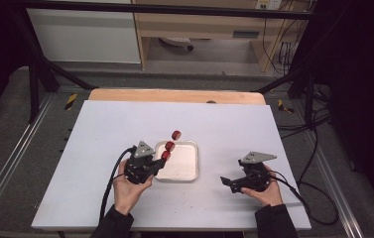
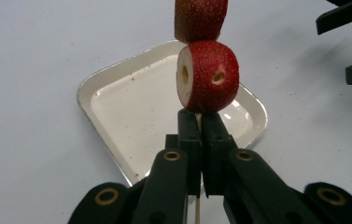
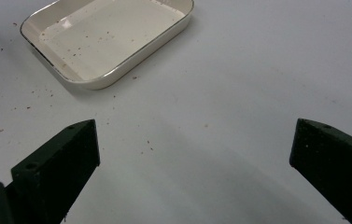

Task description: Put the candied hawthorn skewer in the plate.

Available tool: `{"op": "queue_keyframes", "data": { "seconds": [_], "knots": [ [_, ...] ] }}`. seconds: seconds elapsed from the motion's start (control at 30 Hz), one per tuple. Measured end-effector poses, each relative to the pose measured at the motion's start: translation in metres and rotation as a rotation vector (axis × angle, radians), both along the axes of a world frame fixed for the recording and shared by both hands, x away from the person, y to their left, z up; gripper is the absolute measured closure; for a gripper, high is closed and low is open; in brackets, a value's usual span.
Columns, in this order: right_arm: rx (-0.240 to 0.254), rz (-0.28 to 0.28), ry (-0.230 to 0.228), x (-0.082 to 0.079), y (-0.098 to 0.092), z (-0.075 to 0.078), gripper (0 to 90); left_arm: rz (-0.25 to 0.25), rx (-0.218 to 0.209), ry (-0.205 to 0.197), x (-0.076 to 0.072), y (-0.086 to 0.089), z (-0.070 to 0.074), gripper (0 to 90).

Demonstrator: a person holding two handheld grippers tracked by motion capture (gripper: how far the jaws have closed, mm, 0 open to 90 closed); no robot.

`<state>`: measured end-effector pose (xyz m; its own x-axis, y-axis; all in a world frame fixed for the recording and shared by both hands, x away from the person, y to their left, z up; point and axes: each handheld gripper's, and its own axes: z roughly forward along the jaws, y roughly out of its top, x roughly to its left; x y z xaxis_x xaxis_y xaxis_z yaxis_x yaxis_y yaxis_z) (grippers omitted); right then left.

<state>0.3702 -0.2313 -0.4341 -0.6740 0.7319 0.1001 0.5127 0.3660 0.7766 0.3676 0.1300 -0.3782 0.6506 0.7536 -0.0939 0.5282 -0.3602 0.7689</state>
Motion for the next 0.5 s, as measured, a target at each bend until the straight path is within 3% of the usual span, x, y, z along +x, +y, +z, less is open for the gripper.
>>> {"op": "queue_keyframes", "data": {
  "seconds": [0.2, 0.5],
  "knots": [
    [-0.010, -0.006, 0.011, -0.003, -0.006, -0.005, 2.1, 0.000, 0.035, 0.006, 0.011, -0.004, 0.007, 87.9],
    [-0.015, -0.011, 0.004, -0.008, -0.011, -0.007, 2.0, -0.007, 0.095, 0.049, 0.028, -0.016, -0.001, 87.8]
  ]
}}
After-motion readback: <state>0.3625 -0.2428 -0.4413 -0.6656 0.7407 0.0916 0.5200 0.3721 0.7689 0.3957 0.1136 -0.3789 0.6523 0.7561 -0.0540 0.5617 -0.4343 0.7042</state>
